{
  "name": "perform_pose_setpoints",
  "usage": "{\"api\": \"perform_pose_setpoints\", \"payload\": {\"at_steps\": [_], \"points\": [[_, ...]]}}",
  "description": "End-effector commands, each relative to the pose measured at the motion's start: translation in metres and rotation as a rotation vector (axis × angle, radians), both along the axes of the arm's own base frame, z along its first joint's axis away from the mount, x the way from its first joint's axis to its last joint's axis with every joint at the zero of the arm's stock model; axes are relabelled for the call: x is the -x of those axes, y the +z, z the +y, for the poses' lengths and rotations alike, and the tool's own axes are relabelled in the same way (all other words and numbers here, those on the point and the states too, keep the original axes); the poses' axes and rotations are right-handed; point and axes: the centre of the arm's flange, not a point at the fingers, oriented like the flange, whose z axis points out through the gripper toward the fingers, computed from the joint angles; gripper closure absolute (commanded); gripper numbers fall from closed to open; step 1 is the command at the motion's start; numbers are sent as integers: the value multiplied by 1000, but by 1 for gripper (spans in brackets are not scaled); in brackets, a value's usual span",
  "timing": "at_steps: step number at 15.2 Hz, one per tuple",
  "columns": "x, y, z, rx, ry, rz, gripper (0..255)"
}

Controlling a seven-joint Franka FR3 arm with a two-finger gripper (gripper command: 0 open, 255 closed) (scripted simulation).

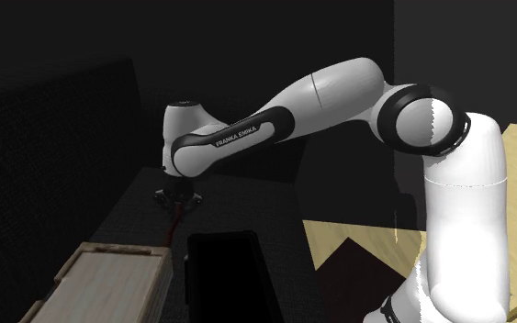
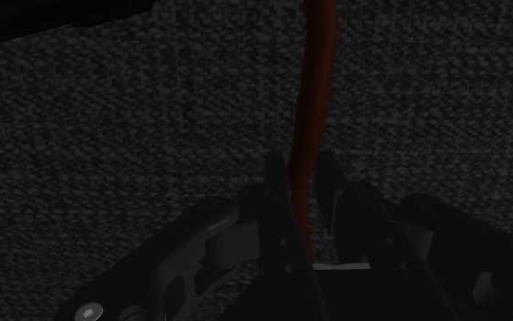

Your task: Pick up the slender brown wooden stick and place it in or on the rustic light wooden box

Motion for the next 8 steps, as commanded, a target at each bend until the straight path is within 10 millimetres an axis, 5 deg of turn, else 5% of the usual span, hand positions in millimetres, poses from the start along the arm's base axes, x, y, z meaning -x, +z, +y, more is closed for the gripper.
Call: {"api": "perform_pose_setpoints", "payload": {"at_steps": [1,8], "points": [[-1,1,4,-14,1,-14,255],[-1,38,4,-14,1,-14,255]]}}
